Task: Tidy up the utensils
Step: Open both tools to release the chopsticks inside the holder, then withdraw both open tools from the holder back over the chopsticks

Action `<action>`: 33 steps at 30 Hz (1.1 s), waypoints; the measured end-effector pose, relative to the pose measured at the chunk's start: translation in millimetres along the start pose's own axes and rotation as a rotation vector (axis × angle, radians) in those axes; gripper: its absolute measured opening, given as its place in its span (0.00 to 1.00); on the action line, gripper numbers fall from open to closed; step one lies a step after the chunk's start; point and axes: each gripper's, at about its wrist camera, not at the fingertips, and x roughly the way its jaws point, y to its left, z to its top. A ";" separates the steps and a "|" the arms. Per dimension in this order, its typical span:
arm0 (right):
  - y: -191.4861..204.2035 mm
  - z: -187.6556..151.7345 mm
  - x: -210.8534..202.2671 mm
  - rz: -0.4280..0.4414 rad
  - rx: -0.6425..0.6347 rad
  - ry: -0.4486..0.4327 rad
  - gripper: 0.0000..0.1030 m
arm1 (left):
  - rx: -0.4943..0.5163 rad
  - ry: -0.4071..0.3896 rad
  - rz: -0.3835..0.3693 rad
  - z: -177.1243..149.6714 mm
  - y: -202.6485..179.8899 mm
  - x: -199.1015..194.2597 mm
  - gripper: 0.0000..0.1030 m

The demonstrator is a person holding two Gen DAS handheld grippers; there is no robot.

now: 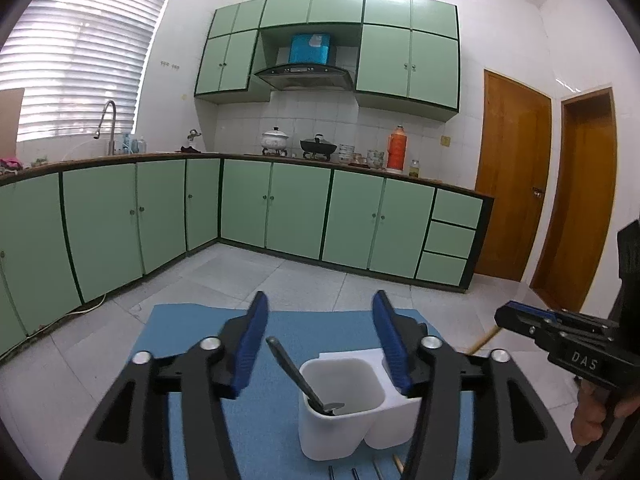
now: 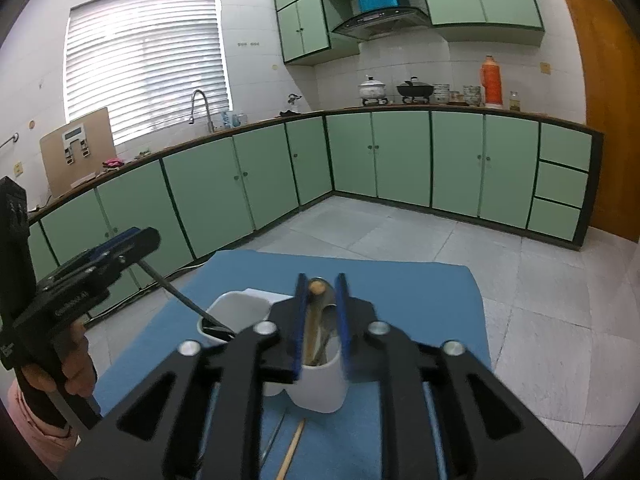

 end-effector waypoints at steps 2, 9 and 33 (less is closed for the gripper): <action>-3.6 -0.9 -3.1 -0.008 0.006 -0.012 0.36 | 0.000 -0.011 0.008 0.5 0.5 -2.3 0.61; -11.3 -2.8 -19.9 -0.038 0.023 -0.065 0.60 | -0.015 -0.038 0.020 2.6 5.3 -10.4 0.80; 19.6 -111.8 -90.8 -0.092 0.018 -0.067 0.93 | 0.014 0.050 0.097 -98.0 9.1 -106.7 0.94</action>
